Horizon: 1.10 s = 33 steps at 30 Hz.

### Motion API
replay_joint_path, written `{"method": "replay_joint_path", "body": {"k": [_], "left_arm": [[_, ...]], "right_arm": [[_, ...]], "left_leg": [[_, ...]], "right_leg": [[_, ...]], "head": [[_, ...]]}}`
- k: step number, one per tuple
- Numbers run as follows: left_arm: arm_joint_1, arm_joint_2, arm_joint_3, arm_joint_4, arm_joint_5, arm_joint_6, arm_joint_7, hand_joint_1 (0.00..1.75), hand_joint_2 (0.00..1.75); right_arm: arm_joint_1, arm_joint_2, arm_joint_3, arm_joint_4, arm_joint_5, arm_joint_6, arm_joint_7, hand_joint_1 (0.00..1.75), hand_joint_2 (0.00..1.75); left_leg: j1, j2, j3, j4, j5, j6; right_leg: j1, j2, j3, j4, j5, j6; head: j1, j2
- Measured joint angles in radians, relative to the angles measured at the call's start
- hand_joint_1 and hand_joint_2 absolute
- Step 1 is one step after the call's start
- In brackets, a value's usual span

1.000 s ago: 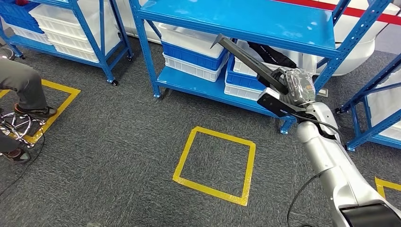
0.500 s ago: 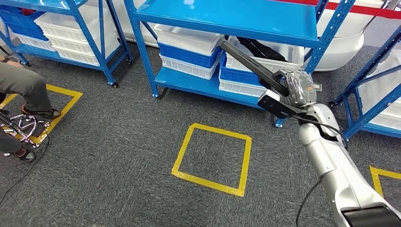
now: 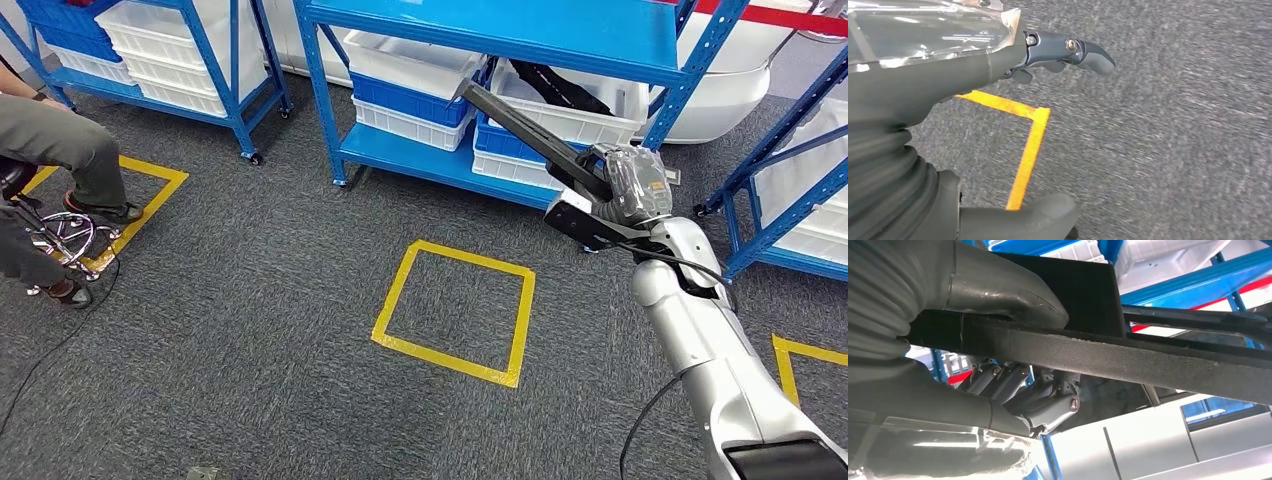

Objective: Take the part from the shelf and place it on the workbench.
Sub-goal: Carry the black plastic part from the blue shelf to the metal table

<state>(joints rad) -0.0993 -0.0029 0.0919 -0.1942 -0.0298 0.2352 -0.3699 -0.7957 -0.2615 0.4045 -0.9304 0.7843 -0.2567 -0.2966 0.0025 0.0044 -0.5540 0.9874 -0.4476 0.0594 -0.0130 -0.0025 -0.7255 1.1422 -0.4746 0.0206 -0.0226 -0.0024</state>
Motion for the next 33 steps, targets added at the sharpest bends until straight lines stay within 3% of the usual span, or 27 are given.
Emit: {"method": "replay_joint_path", "body": {"k": [1,2,3,4,6,8,9,10,12,13,15,17,18,20,22,24,25,28,30,32,33], "left_arm": [[0.000,0.000,0.000,0.000,0.000,0.000,0.000,0.00,1.75],[0.000,-0.001,0.000,0.000,0.000,0.000,0.000,0.00,1.75],[0.000,-0.003,0.000,0.000,0.000,0.000,0.000,0.00,1.75],[0.000,-0.005,0.000,0.000,0.000,-0.001,0.000,0.00,1.75],[0.001,-0.007,0.000,0.000,0.000,-0.001,0.000,0.00,1.75],[0.000,-0.007,0.001,-0.001,0.000,-0.001,0.000,0.00,1.75],[0.001,-0.006,0.002,-0.001,0.000,-0.001,0.000,0.00,1.75],[0.001,-0.006,0.003,-0.001,0.000,-0.001,0.000,0.00,1.75],[0.003,-0.006,0.008,0.000,0.000,-0.001,0.001,0.00,1.75],[0.004,-0.005,0.010,0.000,0.001,0.000,0.001,0.00,1.75],[0.006,-0.005,0.013,0.000,0.003,0.000,0.000,0.00,1.75],[0.008,-0.005,0.018,0.000,0.008,0.002,-0.003,0.00,1.75],[0.009,-0.005,0.020,0.000,0.010,0.003,-0.004,0.00,1.75],[0.009,-0.006,0.024,0.000,0.013,0.003,-0.007,0.00,1.75],[0.009,-0.006,0.026,0.000,0.015,0.004,-0.008,0.00,1.75],[0.008,-0.007,0.028,-0.001,0.017,0.007,-0.009,0.00,1.75],[0.008,-0.007,0.030,-0.001,0.018,0.009,-0.010,0.00,1.75],[0.013,-0.009,0.038,0.000,0.019,0.014,-0.011,0.00,1.75],[0.014,-0.010,0.041,0.000,0.019,0.016,-0.011,0.00,1.75],[0.014,-0.011,0.043,0.000,0.018,0.014,-0.011,0.00,1.75],[0.014,-0.011,0.043,0.000,0.018,0.012,-0.011,0.00,1.75]], "right_arm": [[0.000,0.000,0.000,0.000,0.004,0.001,0.002,1.75,1.75],[0.000,0.000,0.000,0.000,0.006,0.001,0.003,1.75,1.75],[-0.001,0.001,0.000,0.000,0.008,0.001,0.005,1.75,1.75],[-0.001,0.001,0.000,0.000,0.008,0.001,0.005,1.75,1.75],[-0.004,0.002,0.000,0.000,0.008,0.001,0.006,1.75,1.75],[-0.010,0.004,0.000,-0.002,0.011,0.002,0.007,1.75,1.75],[-0.013,0.006,-0.001,-0.004,0.012,0.002,0.008,1.75,1.75],[-0.014,0.007,-0.001,-0.005,0.013,0.004,0.008,1.75,1.75],[-0.016,0.008,-0.002,-0.005,0.013,0.007,0.010,1.75,1.75],[-0.016,0.008,-0.002,-0.006,0.013,0.009,0.011,1.75,1.75],[-0.018,0.009,-0.003,-0.007,0.012,0.012,0.013,1.75,1.75],[-0.022,0.010,-0.005,-0.008,0.012,0.017,0.014,1.75,1.75],[-0.024,0.010,-0.006,-0.008,0.011,0.020,0.014,1.75,1.75],[-0.024,0.012,-0.006,-0.008,0.011,0.022,0.014,1.75,1.75],[-0.026,0.014,-0.007,-0.008,0.012,0.021,0.013,1.75,1.75],[-0.031,0.016,-0.008,-0.008,0.013,0.019,0.012,1.75,1.75],[-0.035,0.018,-0.008,-0.008,0.015,0.017,0.011,1.75,1.75],[-0.045,0.025,-0.008,-0.003,0.022,0.011,0.011,1.75,1.75],[-0.047,0.027,-0.008,0.002,0.020,0.008,0.011,1.75,1.75],[-0.048,0.029,-0.010,0.006,0.011,0.006,0.010,1.75,1.75],[-0.047,0.029,-0.011,0.008,0.007,0.006,0.010,1.75,1.75]], "left_leg": [[0.000,0.001,-0.017,0.000,0.013,0.002],[0.000,0.001,-0.034,0.001,0.026,0.001],[0.001,0.002,-0.051,0.001,0.040,-0.001],[0.002,0.002,-0.069,0.002,0.053,-0.004],[0.003,0.002,-0.101,0.006,0.078,-0.015],[0.001,0.003,-0.123,0.012,0.099,-0.027],[-0.001,0.004,-0.130,0.015,0.109,-0.033],[-0.001,0.004,-0.135,0.016,0.118,-0.037],[0.001,0.003,-0.145,0.020,0.125,-0.043],[0.003,0.003,-0.152,0.027,0.114,-0.047],[0.008,0.002,-0.174,0.089,0.035,-0.056],[0.010,0.001,-0.206,0.213,-0.061,-0.063],[0.010,0.001,-0.215,0.270,-0.083,-0.065],[0.010,0.001,-0.192,0.303,-0.063,-0.062],[0.010,-0.002,-0.106,0.210,-0.026,-0.053],[0.005,-0.006,-0.016,0.086,-0.034,-0.043],[0.001,-0.008,0.004,0.050,-0.045,-0.038],[-0.006,-0.004,0.002,0.019,-0.026,-0.017],[-0.003,0.000,-0.016,0.007,0.000,-0.003],[-0.004,0.000,-0.041,0.008,0.021,0.003],[-0.004,0.000,-0.055,0.008,0.031,0.003]], "right_leg": [[-0.001,0.000,-0.017,0.073,-0.037,-0.001],[-0.002,0.000,-0.024,0.132,-0.054,0.004],[-0.004,0.000,-0.018,0.164,-0.050,0.014],[-0.006,0.000,0.007,0.160,-0.031,0.027],[-0.011,0.000,0.107,0.053,-0.003,0.042],[-0.005,0.002,0.210,-0.090,-0.030,0.035],[-0.001,0.003,0.235,-0.131,-0.046,0.027],[0.002,0.004,0.237,-0.146,-0.051,0.020],[-0.005,0.003,0.221,-0.138,-0.041,0.008],[-0.008,0.002,0.215,-0.136,-0.035,0.003],[-0.009,0.000,0.200,-0.134,-0.019,-0.014],[-0.003,-0.001,0.177,-0.134,0.003,-0.026],[0.000,-0.001,0.165,-0.133,0.013,-0.028],[0.004,0.000,0.140,-0.131,0.032,-0.028],[0.006,0.001,0.119,-0.130,0.049,-0.023],[0.009,0.001,0.107,-0.129,0.063,-0.013],[0.008,0.000,0.103,-0.130,0.070,-0.005],[0.007,-0.001,0.087,-0.124,0.078,0.013],[0.008,0.000,0.058,-0.069,0.027,0.009],[0.006,0.000,0.023,0.042,-0.052,0.000],[0.005,0.000,0.013,0.098,-0.078,0.001]], "head": [[0.001,0.000],[0.001,0.000],[0.001,0.000],[0.001,0.000],[0.001,0.000],[0.001,0.000],[0.000,0.000],[-0.001,0.000],[-0.002,0.000],[-0.002,0.000],[-0.003,0.000],[-0.004,0.000],[-0.004,0.000],[-0.004,0.000],[-0.004,0.000],[-0.003,0.000],[-0.003,0.000],[-0.003,0.000],[0.001,0.000],[0.005,0.000],[0.005,0.000]]}}
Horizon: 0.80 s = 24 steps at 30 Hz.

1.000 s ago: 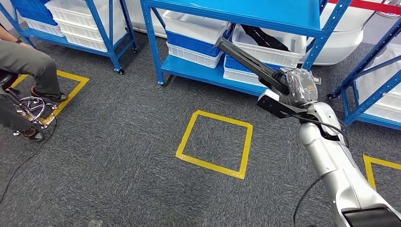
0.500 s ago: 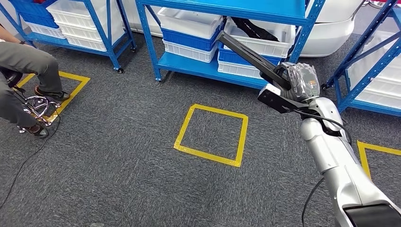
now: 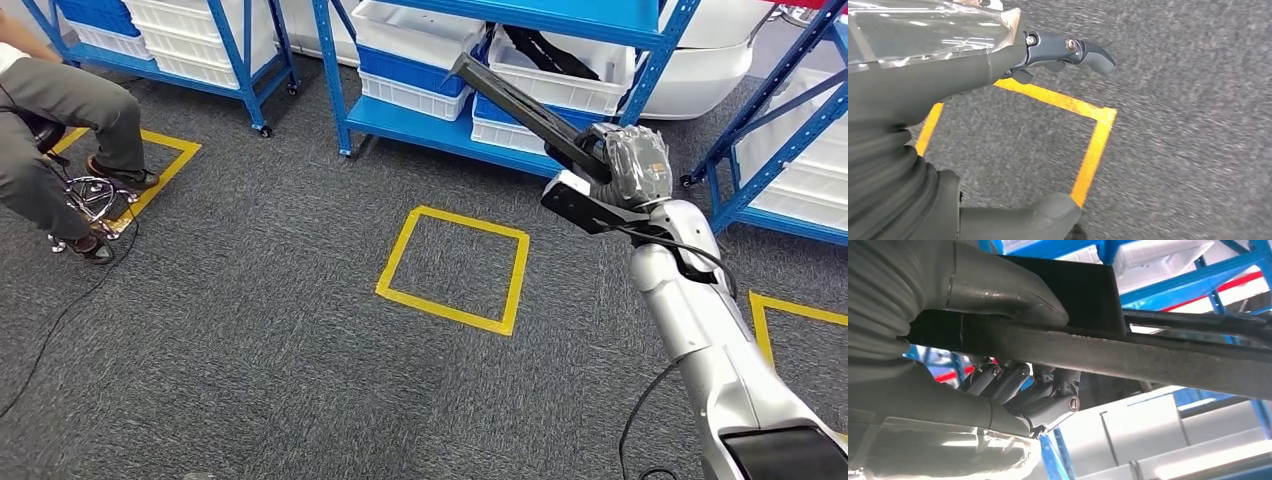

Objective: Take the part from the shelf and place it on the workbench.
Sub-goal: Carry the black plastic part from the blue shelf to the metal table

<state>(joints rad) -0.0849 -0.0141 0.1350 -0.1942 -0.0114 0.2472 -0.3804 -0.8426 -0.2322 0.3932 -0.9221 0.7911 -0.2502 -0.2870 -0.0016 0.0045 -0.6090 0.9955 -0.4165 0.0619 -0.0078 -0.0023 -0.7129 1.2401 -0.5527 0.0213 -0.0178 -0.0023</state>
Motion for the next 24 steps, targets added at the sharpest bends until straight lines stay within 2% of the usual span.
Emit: {"method": "replay_joint_path", "body": {"k": [1,2,3,4,5,6,7,8,9,11,12,13,15,16,17,18,19,21,22,23,24], "left_arm": [[0.000,-0.001,0.000,0.000,0.000,-0.002,0.000,0.00,1.75],[0.000,-0.001,0.000,0.000,-0.001,-0.003,0.001,0.00,1.75],[0.000,-0.003,0.000,0.000,-0.002,-0.002,0.001,0.00,1.75],[0.000,-0.004,0.000,0.000,-0.003,-0.002,0.001,0.00,1.75],[0.000,-0.005,0.000,0.000,-0.004,-0.001,0.001,0.00,1.75],[0.000,-0.006,0.000,0.000,-0.005,0.000,0.001,0.00,1.75],[0.000,-0.006,0.000,0.000,-0.005,0.000,0.000,0.00,1.75],[0.000,-0.006,0.000,0.000,-0.005,0.000,0.000,0.00,1.75],[0.001,-0.006,0.001,0.000,-0.005,0.000,0.000,0.00,1.75],[0.002,-0.006,0.001,0.000,-0.005,0.001,0.000,0.00,1.75],[0.003,-0.005,0.002,0.000,-0.005,0.002,0.000,0.00,1.75],[0.004,-0.006,0.002,0.000,-0.006,0.002,0.000,0.00,1.75],[0.005,-0.006,0.005,0.000,-0.006,0.003,-0.001,0.00,1.75],[0.005,-0.006,0.006,0.000,-0.006,0.004,-0.001,0.00,1.75],[0.005,-0.006,0.008,0.000,-0.006,0.004,-0.001,0.00,1.75],[0.005,-0.006,0.009,0.000,-0.006,0.004,-0.001,0.00,1.75],[0.005,-0.006,0.010,0.000,-0.006,0.004,-0.001,0.00,1.75],[0.005,-0.006,0.012,0.000,-0.006,0.004,-0.002,0.00,1.75],[0.005,-0.006,0.013,0.000,-0.006,0.004,-0.002,0.00,1.75],[0.005,-0.006,0.014,0.000,-0.006,0.004,-0.003,0.00,1.75],[0.005,-0.006,0.014,0.000,-0.006,0.004,-0.003,0.00,1.75]], "right_arm": [[0.001,0.001,-0.001,0.003,-0.003,0.000,-0.001,1.75,1.75],[0.002,0.002,-0.001,0.005,-0.004,0.000,-0.002,1.75,1.75],[0.002,0.003,-0.001,0.007,-0.001,-0.001,-0.003,1.75,1.75],[0.002,0.004,-0.002,0.009,0.003,-0.002,-0.003,1.75,1.75],[0.000,0.005,-0.002,0.009,0.007,-0.003,-0.003,1.75,1.75],[-0.001,0.007,-0.002,0.010,0.010,-0.003,-0.003,1.75,1.75],[-0.002,0.008,-0.003,0.010,0.011,-0.004,-0.004,1.75,1.75],[-0.003,0.010,-0.004,0.011,0.011,-0.004,-0.004,1.75,1.75],[-0.004,0.011,-0.005,0.013,0.011,-0.004,-0.004,1.75,1.75],[-0.005,0.013,-0.006,0.016,0.008,-0.004,-0.004,1.75,1.75],[-0.007,0.016,-0.007,0.018,0.003,-0.004,-0.004,1.75,1.75],[-0.009,0.019,-0.008,0.020,-0.004,-0.003,-0.005,1.75,1.75],[-0.011,0.025,-0.016,0.024,-0.024,-0.001,-0.010,1.75,1.75],[-0.011,0.027,-0.019,0.026,-0.031,0.000,-0.013,1.75,1.75],[-0.011,0.029,-0.022,0.029,-0.036,0.001,-0.016,1.75,1.75],[-0.010,0.030,-0.023,0.032,-0.039,0.002,-0.018,1.75,1.75],[-0.009,0.031,-0.024,0.035,-0.040,0.002,-0.019,1.75,1.75],[-0.010,0.031,-0.027,0.037,-0.041,0.002,-0.019,1.75,1.75],[-0.011,0.031,-0.029,0.038,-0.041,0.002,-0.019,1.75,1.75],[-0.012,0.031,-0.032,0.038,-0.041,0.002,-0.019,1.75,1.75],[-0.013,0.031,-0.034,0.038,-0.042,0.002,-0.020,1.75,1.75]], "left_leg": [[0.000,0.000,-0.015,0.001,0.011,-0.001],[0.000,0.000,-0.029,0.001,0.021,-0.002],[0.000,0.001,-0.043,0.001,0.031,-0.005],[0.000,0.001,-0.054,0.002,0.041,-0.008],[0.000,0.001,-0.064,0.004,0.050,-0.013],[-0.001,0.002,-0.071,0.005,0.059,-0.018],[-0.003,0.003,-0.075,0.005,0.068,-0.023],[-0.003,0.003,-0.078,0.004,0.076,-0.028],[-0.003,0.003,-0.079,0.003,0.083,-0.032],[-0.002,0.002,-0.083,0.005,0.085,-0.040],[0.000,0.000,-0.089,0.019,0.064,-0.045],[0.003,-0.001,-0.100,0.050,0.027,-0.050],[0.009,-0.003,-0.134,0.169,-0.076,-0.062],[0.012,-0.003,-0.149,0.239,-0.112,-0.067],[0.016,-0.003,-0.157,0.292,-0.128,-0.072],[0.020,-0.003,-0.148,0.312,-0.122,-0.075],[0.023,-0.003,-0.121,0.294,-0.102,-0.077],[0.029,-0.004,-0.022,0.172,-0.065,-0.076],[0.029,-0.006,0.024,0.107,-0.059,-0.075],[0.027,-0.007,0.054,0.060,-0.060,-0.073],[0.024,-0.009,0.068,0.034,-0.064,-0.070]], "right_leg": [[-0.001,0.000,-0.001,0.040,-0.012,0.005],[-0.001,0.000,0.013,0.049,-0.007,0.013],[-0.002,0.000,0.044,0.022,0.011,0.022],[-0.003,0.000,0.090,-0.036,0.030,0.029],[-0.002,-0.001,0.144,-0.111,0.038,0.031],[0.001,0.000,0.186,-0.177,0.037,0.028],[0.004,0.000,0.213,-0.224,0.031,0.023],[0.009,0.001,0.221,-0.247,0.025,0.016],[0.011,0.002,0.217,-0.250,0.026,0.010],[0.004,0.000,0.210,-0.251,0.036,-0.003],[-0.001,-0.001,0.208,-0.252,0.044,-0.012],[-0.005,-0.002,0.203,-0.253,0.053,-0.022],[-0.006,-0.003,0.186,-0.252,0.072,-0.036],[-0.006,-0.003,0.175,-0.251,0.081,-0.038],[-0.006,-0.003,0.165,-0.251,0.090,-0.036],[-0.005,-0.003,0.156,-0.250,0.097,-0.034],[-0.006,-0.003,0.147,-0.249,0.104,-0.030],[-0.005,-0.002,0.135,-0.246,0.113,-0.021],[-0.004,-0.002,0.130,-0.243,0.117,-0.016],[-0.002,-0.003,0.125,-0.241,0.121,-0.009],[-0.002,-0.004,0.120,-0.239,0.127,0.000]], "head": [[0.000,0.000],[0.000,0.000],[0.000,0.000],[0.000,0.000],[0.000,0.000],[-0.001,0.000],[-0.001,0.000],[-0.001,0.000],[-0.001,0.000],[-0.001,0.000],[-0.001,0.000],[-0.002,0.000],[-0.005,0.000],[-0.005,0.000],[-0.005,0.000],[-0.005,0.000],[-0.006,0.000],[-0.006,0.000],[-0.005,0.000],[-0.004,0.000],[-0.004,0.000]]}}
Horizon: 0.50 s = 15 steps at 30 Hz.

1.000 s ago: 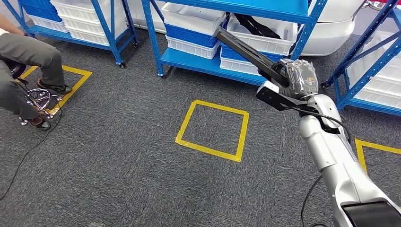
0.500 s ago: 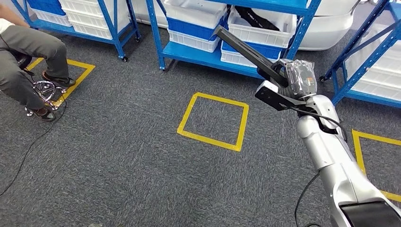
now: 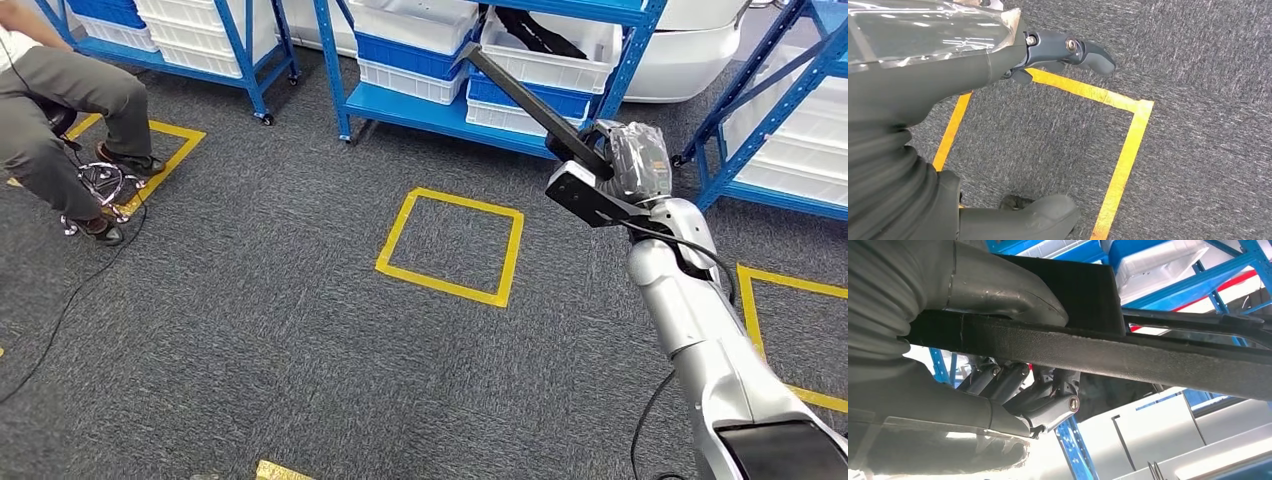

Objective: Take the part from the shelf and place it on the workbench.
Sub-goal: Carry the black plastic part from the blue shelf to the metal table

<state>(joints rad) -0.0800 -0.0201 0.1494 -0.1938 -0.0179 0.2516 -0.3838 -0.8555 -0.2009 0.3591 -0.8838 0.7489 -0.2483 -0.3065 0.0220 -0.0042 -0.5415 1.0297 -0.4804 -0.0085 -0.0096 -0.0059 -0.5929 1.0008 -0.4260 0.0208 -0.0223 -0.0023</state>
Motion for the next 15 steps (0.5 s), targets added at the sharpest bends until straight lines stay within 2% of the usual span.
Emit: {"method": "replay_joint_path", "body": {"k": [2,3,4,5,7,8,9,10,11,12,13,14,15], "left_arm": [[0.000,0.000,0.000,0.000,0.000,0.000,0.000,0.00,1.75],[0.000,0.000,0.000,0.000,0.000,0.000,0.000,0.00,1.75],[0.000,0.000,0.000,0.000,0.000,0.000,0.000,0.00,1.75],[0.000,0.000,0.001,0.000,0.000,0.000,0.000,0.00,1.75],[0.000,0.000,0.001,0.000,0.000,0.000,-0.001,0.00,1.75],[0.000,0.000,0.001,0.000,0.000,0.000,-0.001,0.00,1.75],[0.000,0.000,0.001,0.000,0.000,0.001,-0.002,0.00,1.75],[0.000,-0.001,0.001,0.000,-0.001,0.002,-0.004,0.00,1.75],[0.000,-0.001,0.001,0.000,-0.002,0.004,-0.007,0.00,1.75],[0.001,-0.002,0.001,0.000,-0.003,0.006,-0.010,0.00,1.75],[0.001,-0.002,0.001,0.000,-0.004,0.008,-0.013,0.00,1.75],[0.001,-0.002,0.001,0.000,-0.007,0.010,-0.015,0.00,1.75],[0.001,-0.001,0.001,0.000,-0.010,0.011,-0.016,0.00,1.75]], "right_arm": [[0.000,0.001,-0.003,0.002,-0.001,0.000,0.000,1.75,1.75],[0.001,0.001,-0.003,0.004,-0.001,0.000,0.000,1.75,1.75],[0.002,0.001,-0.004,0.005,-0.001,0.000,0.000,1.75,1.75],[0.002,0.000,-0.004,0.007,-0.001,0.000,-0.001,1.75,1.75],[0.004,0.000,-0.005,0.011,-0.001,0.000,-0.001,1.75,1.75],[0.005,-0.001,-0.005,0.013,-0.002,0.000,-0.001,1.75,1.75],[0.007,-0.001,-0.005,0.015,-0.003,0.000,-0.002,1.75,1.75],[0.008,-0.001,-0.005,0.017,-0.002,0.000,-0.003,1.75,1.75],[0.008,0.000,-0.005,0.018,0.001,0.000,-0.006,1.75,1.75],[0.006,0.000,-0.005,0.018,0.009,-0.001,-0.009,1.75,1.75],[0.004,0.000,-0.003,0.019,0.020,-0.003,-0.011,1.75,1.75],[0.000,0.002,-0.002,0.018,0.033,-0.006,-0.013,1.75,1.75],[-0.003,0.003,0.001,0.018,0.045,-0.011,-0.013,1.75,1.75]], "left_leg": [[-0.003,0.002,-0.007,-0.016,0.005,0.012],[-0.003,0.004,-0.013,-0.022,0.012,0.022],[-0.003,0.005,-0.021,-0.027,0.021,0.035],[-0.004,0.007,-0.031,-0.030,0.032,0.046],[-0.008,0.007,-0.055,-0.030,0.049,0.055],[-0.010,0.007,-0.067,-0.029,0.058,0.056],[-0.010,0.007,-0.078,-0.029,0.065,0.055],[-0.011,0.007,-0.089,-0.029,0.073,0.053],[-0.011,0.007,-0.098,-0.029,0.081,0.050],[-0.011,0.007,-0.106,-0.028,0.088,0.046],[-0.012,0.007,-0.113,-0.027,0.095,0.041],[-0.014,0.007,-0.117,-0.026,0.102,0.036],[-0.015,0.007,-0.121,-0.025,0.109,0.030]], "right_leg": [[0.000,-0.001,-0.012,0.003,0.009,0.017],[-0.001,0.000,-0.023,0.014,-0.001,0.021],[-0.001,0.001,-0.037,0.041,-0.024,0.019],[-0.001,0.001,-0.058,0.089,-0.061,0.013],[-0.003,0.002,-0.101,0.221,-0.136,0.005],[-0.003,0.002,-0.113,0.275,-0.155,0.007],[-0.003,0.003,-0.110,0.298,-0.153,0.014],[-0.003,0.003,-0.090,0.287,-0.135,0.023],[-0.004,0.002,-0.054,0.242,-0.111,0.031],[-0.004,0.002,-0.005,0.172,-0.094,0.034],[-0.002,0.002,0.045,0.097,-0.088,0.032],[0.002,0.003,0.081,0.039,-0.091,0.028],[0.006,0.004,0.103,0.001,-0.098,0.021]], "head": [[0.000,0.000],[0.000,0.000],[0.001,0.000],[0.002,0.000],[0.002,0.000],[0.002,0.000],[0.002,0.000],[0.002,0.000],[0.002,0.000],[0.002,0.000],[0.002,0.000],[0.001,0.000],[0.001,0.000]]}}
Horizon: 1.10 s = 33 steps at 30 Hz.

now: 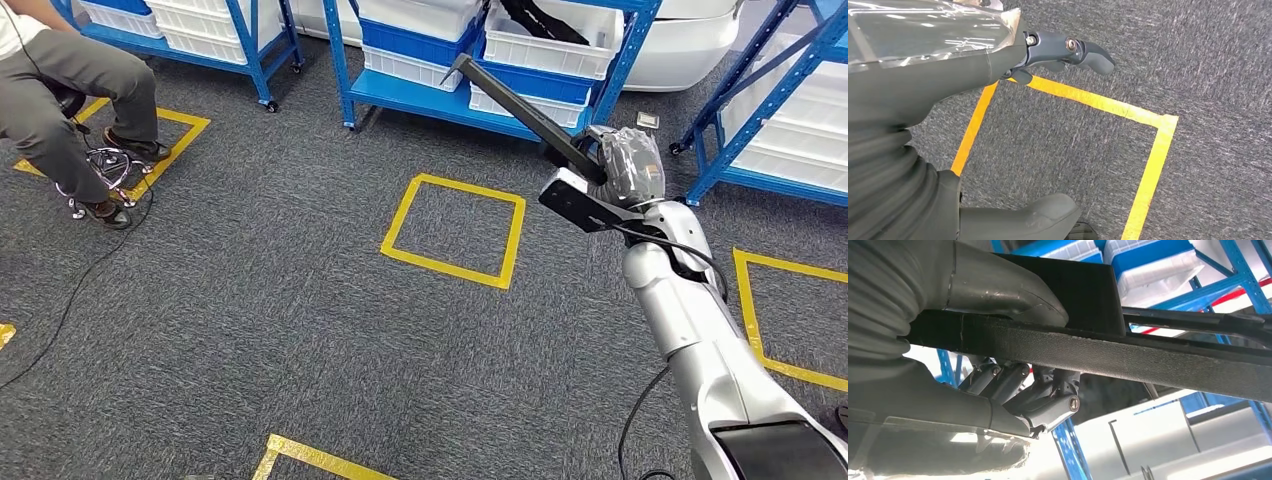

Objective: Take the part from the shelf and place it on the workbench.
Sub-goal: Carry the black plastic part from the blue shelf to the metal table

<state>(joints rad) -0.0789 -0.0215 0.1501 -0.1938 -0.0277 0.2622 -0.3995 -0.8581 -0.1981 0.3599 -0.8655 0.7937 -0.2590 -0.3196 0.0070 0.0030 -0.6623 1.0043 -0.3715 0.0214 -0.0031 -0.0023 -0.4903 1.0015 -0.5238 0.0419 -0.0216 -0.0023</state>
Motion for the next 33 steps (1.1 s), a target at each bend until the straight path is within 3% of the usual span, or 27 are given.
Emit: {"method": "replay_joint_path", "body": {"k": [1,3,4,6,8,9,10,11,13,15,17,19,21,23,24,25,27,29,31,32,33], "left_arm": [[0.000,0.001,0.000,0.000,-0.004,0.000,0.000,0.00,1.75],[0.001,0.004,0.000,0.000,-0.014,0.000,0.001,0.00,1.75],[0.001,0.005,-0.001,0.000,-0.019,0.000,0.002,0.00,1.75],[0.001,0.006,-0.001,0.000,-0.024,0.000,0.006,0.00,1.75],[0.002,0.008,-0.001,0.000,-0.025,0.000,0.012,0.00,1.75],[0.003,0.009,-0.001,0.000,-0.025,-0.001,0.014,0.00,1.75],[0.004,0.010,-0.001,0.000,-0.025,-0.001,0.015,0.00,1.75],[0.005,0.011,-0.001,0.000,-0.026,-0.001,0.015,0.00,1.75],[0.006,0.013,-0.001,0.000,-0.026,-0.002,0.015,0.00,1.75],[0.006,0.015,-0.001,0.000,-0.027,-0.004,0.015,0.00,1.75],[0.007,0.016,-0.001,0.000,-0.027,-0.006,0.017,0.00,1.75],[0.008,0.016,-0.001,0.000,-0.028,-0.006,0.018,0.00,1.75],[0.007,0.016,-0.001,0.000,-0.028,-0.006,0.019,0.00,1.75],[0.007,0.017,-0.001,0.000,-0.028,-0.006,0.019,0.00,1.75],[0.008,0.017,-0.001,0.000,-0.028,-0.006,0.019,0.00,1.75],[0.010,0.017,-0.001,0.000,-0.028,-0.006,0.019,0.00,1.75],[0.011,0.016,-0.001,0.000,-0.028,-0.007,0.019,0.00,1.75],[0.010,0.014,-0.001,0.000,-0.028,-0.006,0.019,0.00,1.75],[0.011,0.013,-0.001,0.000,-0.031,-0.006,0.020,0.00,1.75],[0.013,0.013,-0.001,0.000,-0.033,-0.006,0.021,0.00,1.75],[0.015,0.013,-0.001,0.000,-0.034,-0.006,0.021,0.00,1.75]], "right_arm": [[-0.001,0.001,0.002,0.000,0.010,-0.005,0.000,1.75,1.75],[-0.001,0.002,0.007,-0.002,0.022,-0.015,0.002,1.75,1.75],[0.000,0.002,0.009,-0.005,0.025,-0.017,0.004,1.75,1.75],[0.003,0.002,0.012,-0.017,0.030,-0.016,0.012,1.75,1.75],[0.010,0.001,0.013,-0.028,0.038,-0.013,0.021,1.75,1.75],[0.015,0.001,0.013,-0.032,0.041,-0.011,0.023,1.75,1.75],[0.021,0.001,0.014,-0.034,0.043,-0.010,0.026,1.75,1.75],[0.027,0.001,0.015,-0.036,0.044,-0.009,0.027,1.75,1.75],[0.033,0.000,0.017,-0.042,0.044,-0.008,0.030,1.75,1.75],[0.033,-0.002,0.018,-0.047,0.045,-0.007,0.031,1.75,1.75],[0.034,-0.003,0.019,-0.051,0.047,-0.001,0.031,1.75,1.75],[0.034,-0.002,0.020,-0.056,0.050,0.005,0.032,1.75,1.75],[0.036,-0.005,0.021,-0.058,0.050,0.006,0.032,1.75,1.75],[0.041,-0.008,0.020,-0.059,0.050,0.007,0.032,1.75,1.75],[0.045,-0.009,0.020,-0.059,0.050,0.007,0.032,1.75,1.75],[0.048,-0.009,0.020,-0.059,0.050,0.007,0.032,1.75,1.75],[0.050,-0.009,0.020,-0.060,0.050,0.007,0.033,1.75,1.75],[0.047,-0.009,0.020,-0.062,0.051,0.008,0.033,1.75,1.75],[0.044,-0.010,0.021,-0.064,0.053,0.008,0.033,1.75,1.75],[0.044,-0.009,0.021,-0.065,0.055,0.009,0.033,1.75,1.75],[0.044,-0.007,0.021,-0.065,0.056,0.010,0.033,1.75,1.75]], "left_leg": [[-0.001,-0.001,-0.002,0.000,0.007,-0.005],[0.002,-0.004,-0.008,0.006,0.005,-0.015],[0.004,-0.005,-0.016,0.025,-0.013,-0.020],[0.008,-0.006,-0.055,0.122,-0.085,-0.031],[0.013,-0.006,-0.098,0.248,-0.146,-0.042],[0.017,-0.006,-0.104,0.279,-0.151,-0.047],[0.021,-0.004,-0.090,0.272,-0.138,-0.051],[0.025,0.002,-0.058,0.229,-0.113,-0.053],[0.025,0.036,0.022,0.103,-0.069,-0.054],[0.017,0.062,0.057,0.032,-0.058,-0.045],[0.011,0.049,0.052,0.018,-0.059,-0.027],[0.010,0.028,0.049,0.006,-0.052,-0.007],[0.011,0.007,0.045,-0.001,-0.043,0.009],[0.009,-0.018,0.038,-0.002,-0.037,0.017],[0.007,-0.031,0.036,-0.001,-0.035,0.019],[0.005,-0.044,0.035,-0.001,-0.033,0.020],[0.002,-0.069,0.034,-0.001,-0.029,0.019],[0.000,-0.091,0.030,0.000,-0.023,0.013],[0.000,-0.110,0.021,0.000,-0.016,0.003],[0.000,-0.121,0.018,-0.001,-0.011,-0.003],[0.001,-0.126,0.015,-0.001,-0.009,-0.007]], "right_leg": [[0.004,0.001,0.005,-0.014,-0.002,-0.005],[-0.005,-0.004,0.001,-0.017,0.006,-0.021],[-0.011,-0.009,-0.001,-0.018,0.012,-0.031],[-0.015,-0.020,-0.008,-0.019,0.022,-0.048],[-0.014,-0.031,-0.018,-0.019,0.028,-0.054],[-0.013,-0.037,-0.021,-0.018,0.031,-0.054],[-0.014,-0.044,-0.022,-0.018,0.032,-0.052],[-0.015,-0.052,-0.023,-0.017,0.032,-0.051],[-0.013,-0.066,-0.025,-0.013,0.030,-0.045],[-0.005,-0.081,-0.029,-0.009,0.029,-0.035],[0.001,-0.096,-0.032,-0.008,0.030,-0.023],[-0.001,-0.073,-0.046,0.012,0.013,-0.015],[-0.006,-0.027,-0.093,0.108,-0.035,-0.020],[-0.007,-0.007,-0.158,0.244,-0.083,-0.026],[-0.006,-0.004,-0.178,0.281,-0.090,-0.024],[-0.006,-0.002,-0.179,0.282,-0.081,-0.019],[-0.006,0.013,-0.130,0.175,-0.026,-0.011],[-0.003,0.053,-0.071,0.044,0.023,-0.012],[0.003,0.070,-0.051,-0.003,0.038,-0.019],[0.005,0.060,-0.049,-0.006,0.040,-0.021],[-0.003,0.050,-0.046,-0.012,0.045,-0.026]], "head": [[0.000,0.000],[-0.001,0.000],[-0.001,0.000],[-0.001,0.000],[-0.001,0.000],[-0.002,0.000],[-0.002,0.000],[-0.002,0.000],[-0.003,0.000],[-0.003,0.000],[-0.002,0.000],[-0.002,0.000],[-0.001,0.000],[-0.001,0.000],[-0.001,0.000],[-0.001,0.000],[-0.001,0.000],[-0.001,0.000],[-0.002,0.000],[-0.002,0.000],[-0.002,0.000]]}}
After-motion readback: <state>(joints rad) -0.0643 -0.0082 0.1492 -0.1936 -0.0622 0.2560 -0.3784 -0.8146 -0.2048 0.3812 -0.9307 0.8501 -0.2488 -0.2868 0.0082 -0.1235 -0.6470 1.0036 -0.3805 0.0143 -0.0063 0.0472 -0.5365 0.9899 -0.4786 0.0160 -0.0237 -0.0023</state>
